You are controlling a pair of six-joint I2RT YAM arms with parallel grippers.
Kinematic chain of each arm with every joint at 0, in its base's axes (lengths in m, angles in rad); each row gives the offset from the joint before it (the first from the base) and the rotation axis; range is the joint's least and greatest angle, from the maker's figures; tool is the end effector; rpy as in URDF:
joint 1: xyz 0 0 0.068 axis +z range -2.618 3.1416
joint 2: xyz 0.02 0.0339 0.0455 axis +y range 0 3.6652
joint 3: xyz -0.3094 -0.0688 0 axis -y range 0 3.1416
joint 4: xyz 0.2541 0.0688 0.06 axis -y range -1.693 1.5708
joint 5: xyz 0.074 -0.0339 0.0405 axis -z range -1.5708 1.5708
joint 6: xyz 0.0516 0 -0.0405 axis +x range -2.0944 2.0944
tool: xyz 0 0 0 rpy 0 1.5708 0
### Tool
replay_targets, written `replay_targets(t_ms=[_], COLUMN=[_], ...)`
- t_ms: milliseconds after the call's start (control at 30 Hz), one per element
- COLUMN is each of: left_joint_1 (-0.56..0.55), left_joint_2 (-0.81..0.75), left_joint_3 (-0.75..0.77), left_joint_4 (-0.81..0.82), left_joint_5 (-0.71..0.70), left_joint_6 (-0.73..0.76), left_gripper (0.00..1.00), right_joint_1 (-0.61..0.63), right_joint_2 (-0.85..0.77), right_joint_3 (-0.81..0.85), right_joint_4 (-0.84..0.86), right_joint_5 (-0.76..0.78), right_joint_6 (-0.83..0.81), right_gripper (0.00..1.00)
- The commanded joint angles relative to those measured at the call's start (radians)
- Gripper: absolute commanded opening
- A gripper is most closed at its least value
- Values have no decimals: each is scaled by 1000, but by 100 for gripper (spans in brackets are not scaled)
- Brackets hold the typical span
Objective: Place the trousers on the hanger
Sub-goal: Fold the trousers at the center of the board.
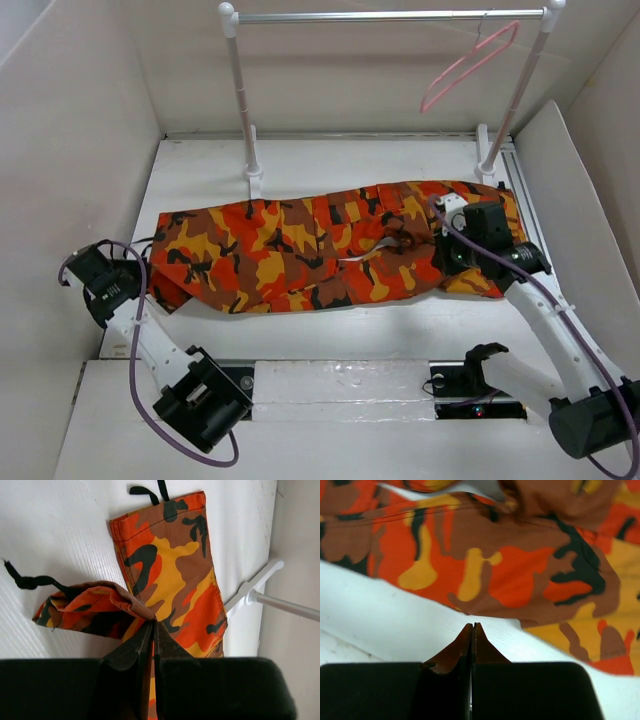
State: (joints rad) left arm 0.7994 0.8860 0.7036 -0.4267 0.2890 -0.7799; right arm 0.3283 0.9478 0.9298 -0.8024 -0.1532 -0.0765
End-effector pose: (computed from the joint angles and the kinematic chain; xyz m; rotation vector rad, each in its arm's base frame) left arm 0.1404 0.1233 0.2954 -1.4188 1.6378 -0.3034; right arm 0.1677 0.0654 0.3288 -0.5533 2.3354 0.3013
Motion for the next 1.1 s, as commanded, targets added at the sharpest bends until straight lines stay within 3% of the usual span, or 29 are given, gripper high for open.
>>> replay_targets(t_ms=[0,167,200,233,300,333,433,700,1067], left_joint_1=[-15,-78,-78,-115,-140,-140,-170,-223,-192], left_joint_2=[-18,-7,-7,-7,-7,-5,4,27,15], left_joint_3=[33,56,60,62,82,85,91,17,51], left_joint_4=[-21,118,140,164,226,235,256,287,223], left_joint_5=[48,163,220,239,259,269,299,283,162], left_joint_6=[-4,-97,-148,-172,-205,-222,-234,-213,-162], left_gripper=[0,0,0,0,0,0,0,0,0], right_joint_1=[-110,-363,-465,-516,-671,-723,-897,-1057,-1086], right_joint_2=[47,143,161,198,230,256,304,348,569], right_joint_3=[46,81,90,95,96,92,49,-57,-6], right_joint_4=[-40,-64,-63,-57,-28,-17,29,140,256], right_joint_5=[40,96,107,141,193,219,161,74,52], right_joint_6=[105,161,161,162,179,191,219,277,259], right_gripper=[0,0,3,12,21,34,49,64,61])
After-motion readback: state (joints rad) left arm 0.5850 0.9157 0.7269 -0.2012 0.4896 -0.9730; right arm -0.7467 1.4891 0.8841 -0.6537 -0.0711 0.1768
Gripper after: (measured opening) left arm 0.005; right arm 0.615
